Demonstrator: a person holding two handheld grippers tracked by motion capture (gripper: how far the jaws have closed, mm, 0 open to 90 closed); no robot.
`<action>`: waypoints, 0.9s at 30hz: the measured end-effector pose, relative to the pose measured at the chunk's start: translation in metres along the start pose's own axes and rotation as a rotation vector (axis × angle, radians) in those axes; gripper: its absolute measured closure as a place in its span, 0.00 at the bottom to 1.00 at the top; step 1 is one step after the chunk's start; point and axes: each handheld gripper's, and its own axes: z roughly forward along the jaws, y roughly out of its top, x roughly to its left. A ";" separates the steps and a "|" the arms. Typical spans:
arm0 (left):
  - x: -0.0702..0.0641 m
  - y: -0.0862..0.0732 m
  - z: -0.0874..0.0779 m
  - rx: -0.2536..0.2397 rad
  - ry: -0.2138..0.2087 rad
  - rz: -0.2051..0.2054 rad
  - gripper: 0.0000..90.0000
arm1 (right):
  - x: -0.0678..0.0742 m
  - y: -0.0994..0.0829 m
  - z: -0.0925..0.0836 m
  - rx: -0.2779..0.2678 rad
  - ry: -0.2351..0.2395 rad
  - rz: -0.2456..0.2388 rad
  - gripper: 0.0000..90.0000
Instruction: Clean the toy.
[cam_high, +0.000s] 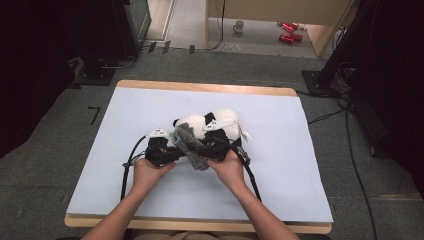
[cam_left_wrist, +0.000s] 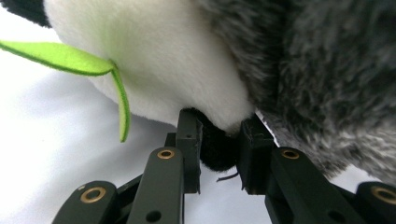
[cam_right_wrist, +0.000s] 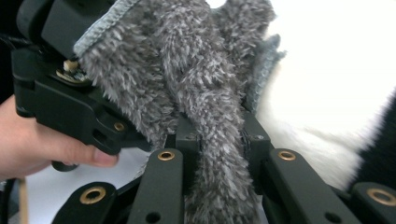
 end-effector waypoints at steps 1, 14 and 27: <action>0.000 0.000 0.000 -0.003 0.002 -0.001 0.82 | -0.001 0.000 -0.001 -0.001 -0.010 -0.008 0.83; 0.018 0.004 -0.007 -0.008 0.008 -0.038 0.82 | -0.020 -0.005 -0.022 0.014 -0.191 -0.012 0.84; 0.026 0.008 -0.008 -0.013 0.001 -0.041 0.82 | -0.043 -0.005 -0.058 -0.026 -0.254 0.048 0.84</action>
